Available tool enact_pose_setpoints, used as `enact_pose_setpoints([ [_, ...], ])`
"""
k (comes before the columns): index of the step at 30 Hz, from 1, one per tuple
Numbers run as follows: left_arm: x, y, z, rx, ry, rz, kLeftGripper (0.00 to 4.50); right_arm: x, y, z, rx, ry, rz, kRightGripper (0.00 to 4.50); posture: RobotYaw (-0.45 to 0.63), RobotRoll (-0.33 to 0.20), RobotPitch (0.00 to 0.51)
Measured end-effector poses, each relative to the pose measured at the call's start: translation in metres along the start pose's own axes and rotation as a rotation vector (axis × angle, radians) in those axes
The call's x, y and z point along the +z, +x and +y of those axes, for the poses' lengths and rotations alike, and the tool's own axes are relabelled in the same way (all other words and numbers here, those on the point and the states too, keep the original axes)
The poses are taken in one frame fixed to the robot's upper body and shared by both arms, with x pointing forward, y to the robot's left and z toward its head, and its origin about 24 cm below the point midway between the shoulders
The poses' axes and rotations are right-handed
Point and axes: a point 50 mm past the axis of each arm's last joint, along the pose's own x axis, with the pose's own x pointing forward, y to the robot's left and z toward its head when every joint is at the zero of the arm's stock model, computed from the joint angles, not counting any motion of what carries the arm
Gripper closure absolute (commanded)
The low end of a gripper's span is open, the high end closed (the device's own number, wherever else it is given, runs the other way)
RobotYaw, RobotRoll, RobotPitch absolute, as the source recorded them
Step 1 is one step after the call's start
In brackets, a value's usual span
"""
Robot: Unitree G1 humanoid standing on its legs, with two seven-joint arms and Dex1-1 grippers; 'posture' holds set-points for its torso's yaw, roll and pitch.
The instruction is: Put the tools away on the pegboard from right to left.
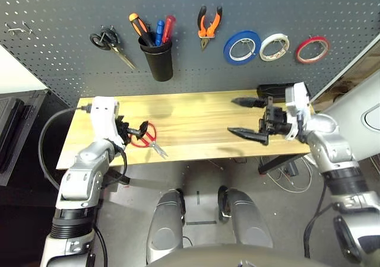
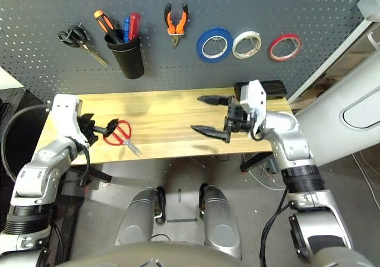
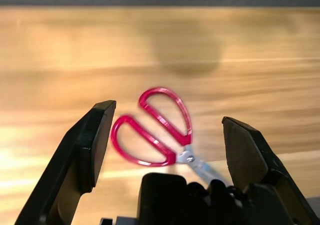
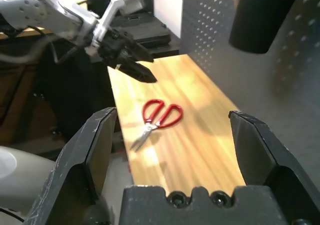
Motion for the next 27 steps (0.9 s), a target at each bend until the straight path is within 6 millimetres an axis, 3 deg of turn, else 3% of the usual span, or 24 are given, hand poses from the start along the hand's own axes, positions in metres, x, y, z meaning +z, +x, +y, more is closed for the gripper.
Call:
enact_pose_setpoints([
  [5, -0.014, 0.007, 0.0, 0.075, -0.058, 0.048, 0.02, -0.009, 0.001, 0.008, 0.005, 0.013, 0.035, 0.0, -0.07, 0.0, 0.297],
  [13, -0.035, 0.01, 0.018, 0.249, -0.147, 0.098, 0.02, -0.007, 0.001, 0.022, 0.016, -0.005, 0.048, 0.0, -0.09, 0.0, 0.316],
  [27, -0.046, 0.043, 0.024, 0.355, -0.304, 0.15, 0.02, 0.006, 0.006, 0.031, -0.02, 0.068, -0.005, 0.0, -0.14, 0.0, 0.321],
])
